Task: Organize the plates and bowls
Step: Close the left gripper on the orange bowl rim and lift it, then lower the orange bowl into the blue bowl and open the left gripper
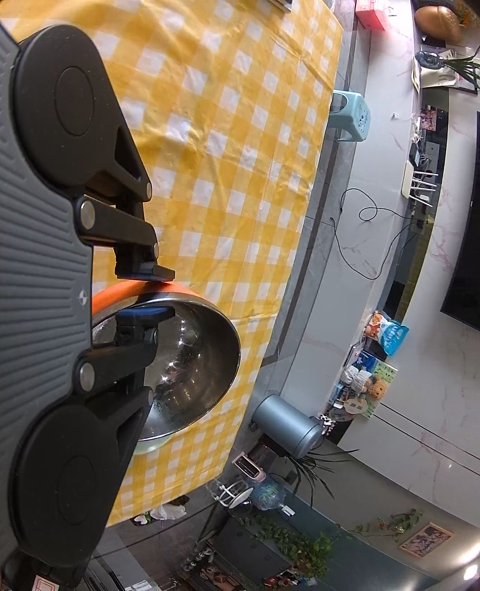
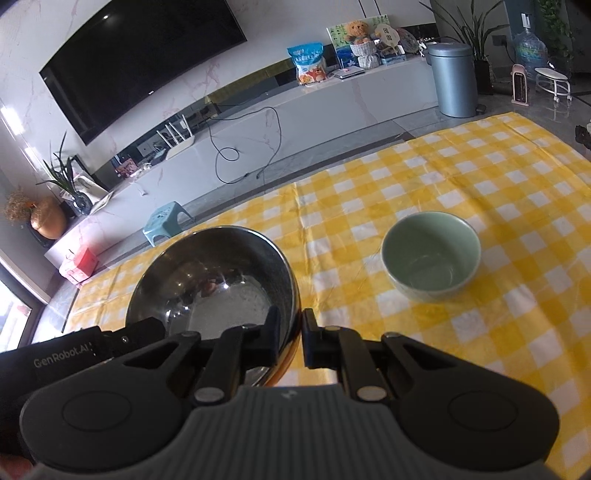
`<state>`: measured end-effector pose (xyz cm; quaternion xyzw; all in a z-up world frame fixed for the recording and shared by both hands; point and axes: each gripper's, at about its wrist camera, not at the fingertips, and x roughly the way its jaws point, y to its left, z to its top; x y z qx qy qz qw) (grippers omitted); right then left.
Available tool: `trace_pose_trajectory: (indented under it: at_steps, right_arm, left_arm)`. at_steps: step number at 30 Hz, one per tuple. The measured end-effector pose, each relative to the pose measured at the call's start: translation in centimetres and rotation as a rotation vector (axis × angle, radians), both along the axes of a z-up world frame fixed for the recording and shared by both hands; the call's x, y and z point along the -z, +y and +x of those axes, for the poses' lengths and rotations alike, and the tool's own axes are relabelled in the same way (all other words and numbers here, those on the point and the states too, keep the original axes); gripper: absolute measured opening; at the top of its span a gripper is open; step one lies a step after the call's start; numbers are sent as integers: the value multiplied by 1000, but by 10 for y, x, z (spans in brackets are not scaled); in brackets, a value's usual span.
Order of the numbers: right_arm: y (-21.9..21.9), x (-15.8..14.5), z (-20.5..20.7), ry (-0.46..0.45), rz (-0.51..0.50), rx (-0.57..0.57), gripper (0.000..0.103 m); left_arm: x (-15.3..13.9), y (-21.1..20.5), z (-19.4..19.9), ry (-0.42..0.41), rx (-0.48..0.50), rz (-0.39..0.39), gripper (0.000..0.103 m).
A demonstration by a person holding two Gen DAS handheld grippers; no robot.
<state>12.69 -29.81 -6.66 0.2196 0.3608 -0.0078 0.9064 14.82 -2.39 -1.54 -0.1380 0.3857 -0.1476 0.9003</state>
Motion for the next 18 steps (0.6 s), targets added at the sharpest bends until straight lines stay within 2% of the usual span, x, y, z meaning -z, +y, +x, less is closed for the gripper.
trace_pose_trajectory:
  at_steps: [8, 18]
  right_arm:
    - [-3, -14, -53, -4, 6, -31, 9]
    - [-12, -6, -87, 49, -5, -37, 8]
  left_arm:
    - [-9, 6, -44, 9, 2, -14, 15]
    - [11, 7, -77, 99, 6, -28, 16]
